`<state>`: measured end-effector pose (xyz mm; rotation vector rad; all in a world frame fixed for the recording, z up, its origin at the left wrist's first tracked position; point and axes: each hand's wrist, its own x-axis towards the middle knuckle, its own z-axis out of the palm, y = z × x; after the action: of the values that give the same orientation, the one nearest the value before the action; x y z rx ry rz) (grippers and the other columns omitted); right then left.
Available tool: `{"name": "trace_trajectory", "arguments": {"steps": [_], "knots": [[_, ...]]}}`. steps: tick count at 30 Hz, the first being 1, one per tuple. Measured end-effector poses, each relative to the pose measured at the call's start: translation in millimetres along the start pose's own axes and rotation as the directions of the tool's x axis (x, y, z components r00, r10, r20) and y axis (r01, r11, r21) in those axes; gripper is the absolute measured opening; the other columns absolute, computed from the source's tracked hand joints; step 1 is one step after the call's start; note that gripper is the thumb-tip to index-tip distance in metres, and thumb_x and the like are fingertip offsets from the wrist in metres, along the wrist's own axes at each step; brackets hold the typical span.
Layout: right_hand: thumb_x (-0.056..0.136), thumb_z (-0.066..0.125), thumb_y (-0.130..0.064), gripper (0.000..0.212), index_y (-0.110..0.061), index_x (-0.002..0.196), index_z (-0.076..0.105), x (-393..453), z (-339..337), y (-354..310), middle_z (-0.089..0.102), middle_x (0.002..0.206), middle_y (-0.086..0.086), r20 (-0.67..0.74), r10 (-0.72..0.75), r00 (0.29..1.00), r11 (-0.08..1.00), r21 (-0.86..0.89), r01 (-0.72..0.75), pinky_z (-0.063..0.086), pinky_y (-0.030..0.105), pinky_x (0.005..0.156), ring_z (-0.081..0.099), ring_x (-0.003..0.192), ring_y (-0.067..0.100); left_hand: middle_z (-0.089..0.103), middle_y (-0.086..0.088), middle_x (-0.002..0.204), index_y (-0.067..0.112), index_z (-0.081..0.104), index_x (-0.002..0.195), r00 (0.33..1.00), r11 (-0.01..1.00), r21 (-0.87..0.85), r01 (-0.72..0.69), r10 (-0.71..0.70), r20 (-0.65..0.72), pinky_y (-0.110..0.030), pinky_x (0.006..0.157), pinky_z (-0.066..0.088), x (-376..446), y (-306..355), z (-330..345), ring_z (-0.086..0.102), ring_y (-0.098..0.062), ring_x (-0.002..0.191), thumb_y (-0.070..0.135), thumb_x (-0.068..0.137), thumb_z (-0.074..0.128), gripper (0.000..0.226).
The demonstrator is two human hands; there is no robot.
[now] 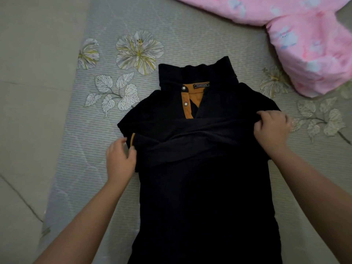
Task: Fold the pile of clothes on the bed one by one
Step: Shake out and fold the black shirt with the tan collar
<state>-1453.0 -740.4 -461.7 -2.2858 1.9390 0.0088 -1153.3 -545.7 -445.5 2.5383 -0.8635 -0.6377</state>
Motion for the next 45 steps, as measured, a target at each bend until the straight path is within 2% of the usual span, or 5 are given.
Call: {"name": "trace_trajectory", "arguments": {"steps": [13,25,29,32,45], "knots": [[0.075,0.037,-0.019,0.041,0.005,0.089,0.067,27,-15,7,0.063,0.092,0.029,0.108,0.077,0.991,0.997,-0.004,-0.077,0.03,0.04,0.094,0.052,0.097,0.04,0.043,-0.013,0.078,0.014,0.036,0.062,0.985,0.974,0.194,-0.114,0.086,0.149,-0.031,0.062,0.025,39,6,2,0.049,-0.034,0.081,-0.003,0.081,0.046,0.027],[0.089,0.045,-0.013,0.035,-0.001,0.12,0.055,21,10,3,0.052,0.124,0.023,-0.005,0.154,0.988,0.988,0.029,-0.154,0.021,0.043,0.104,0.043,0.119,0.035,0.042,-0.03,0.128,-0.009,0.048,0.119,0.974,0.986,0.137,-0.092,0.118,-0.193,-0.045,0.1,0.03,52,40,17,0.039,-0.044,0.121,0.001,0.082,0.052,0.038],[0.084,0.05,-0.025,0.043,0.0,0.117,0.06,-25,12,-6,0.052,0.127,0.027,-0.104,-0.296,0.95,0.955,0.0,0.297,0.031,0.063,0.096,0.047,0.119,0.047,0.047,-0.035,0.126,-0.01,0.055,0.116,0.766,0.704,0.307,-0.641,0.616,0.186,-0.058,0.097,0.035,7,32,42,0.042,-0.052,0.12,0.02,0.083,0.049,0.045],[0.085,0.036,-0.039,0.053,-0.008,0.123,0.057,-57,21,6,0.05,0.134,0.017,0.18,-0.411,0.894,0.907,-0.022,0.421,0.026,0.063,0.098,0.044,0.124,0.042,0.012,-0.02,0.152,0.012,0.026,0.143,0.785,0.705,0.401,-0.585,0.366,0.5,-0.05,0.112,0.006,-9,8,59,0.007,-0.037,0.141,0.04,0.092,0.045,0.061],[0.084,0.058,-0.021,0.048,0.002,0.125,0.052,-183,9,53,0.041,0.136,0.03,0.223,-0.229,0.948,0.973,0.045,0.225,0.03,0.064,0.097,0.038,0.124,0.05,0.03,-0.028,0.143,-0.006,0.038,0.134,0.671,0.616,0.302,-0.727,0.547,0.501,-0.053,0.109,0.019,-83,3,59,0.026,-0.044,0.134,0.024,0.086,0.061,0.062]]}}
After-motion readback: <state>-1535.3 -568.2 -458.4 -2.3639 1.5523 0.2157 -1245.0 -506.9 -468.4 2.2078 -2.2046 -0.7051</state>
